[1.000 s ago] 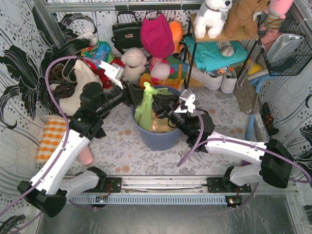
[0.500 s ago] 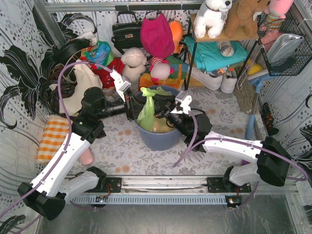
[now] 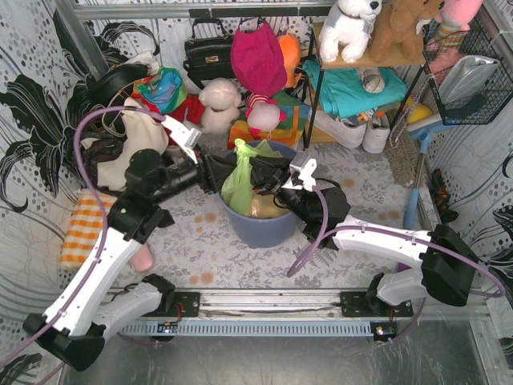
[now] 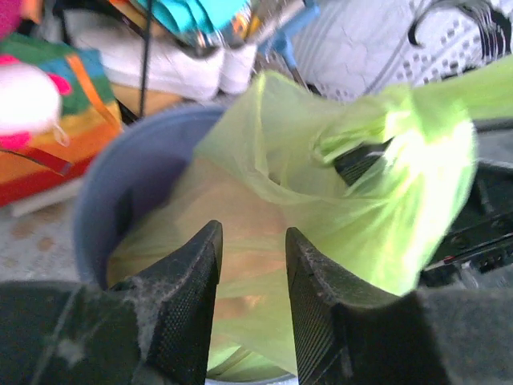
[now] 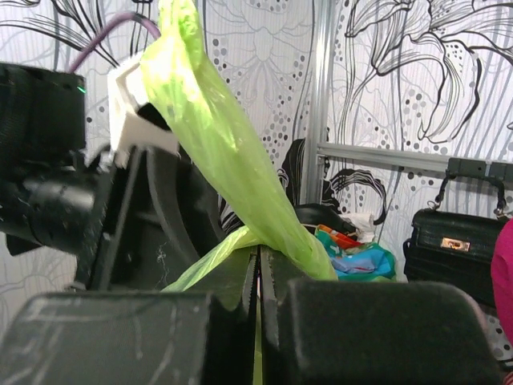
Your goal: Tie the trash bag
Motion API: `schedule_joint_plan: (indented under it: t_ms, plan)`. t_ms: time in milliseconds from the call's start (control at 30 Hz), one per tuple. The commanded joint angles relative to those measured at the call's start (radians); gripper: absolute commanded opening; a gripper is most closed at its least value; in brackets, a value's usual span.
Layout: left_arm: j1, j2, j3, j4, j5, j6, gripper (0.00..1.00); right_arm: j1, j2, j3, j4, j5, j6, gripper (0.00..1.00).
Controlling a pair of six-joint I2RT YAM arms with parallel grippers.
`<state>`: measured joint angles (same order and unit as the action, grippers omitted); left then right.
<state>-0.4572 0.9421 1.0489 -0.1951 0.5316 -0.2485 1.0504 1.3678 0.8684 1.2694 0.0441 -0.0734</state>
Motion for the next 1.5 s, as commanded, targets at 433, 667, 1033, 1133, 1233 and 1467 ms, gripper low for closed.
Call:
schedule_joint_plan:
  t_ms: [433,667,1033,1133,1233,1467]
  plan:
    - [0.004,-0.021,0.22,0.082,-0.108,-0.141,0.54,-0.003,-0.041,-0.003,0.067,-0.071,0.006,0.0]
    - [0.003,0.022,0.223,0.065,-0.096,-0.135,0.54,-0.003,-0.036,0.005,0.065,-0.076,0.013,0.0]
    - [0.003,0.052,0.209,0.091,-0.055,-0.146,0.52,-0.003,-0.036,0.008,0.06,-0.072,0.017,0.0]
    - [0.004,0.028,0.21,0.087,-0.072,-0.15,0.56,-0.003,-0.039,0.009,0.058,-0.072,0.014,0.0]
    - [0.003,0.008,0.214,0.084,-0.078,-0.159,0.58,-0.004,-0.038,0.013,0.053,-0.07,0.013,0.0]
    - [0.005,0.011,0.213,0.065,-0.092,-0.172,0.62,-0.003,-0.029,0.023,0.054,-0.076,0.015,0.0]
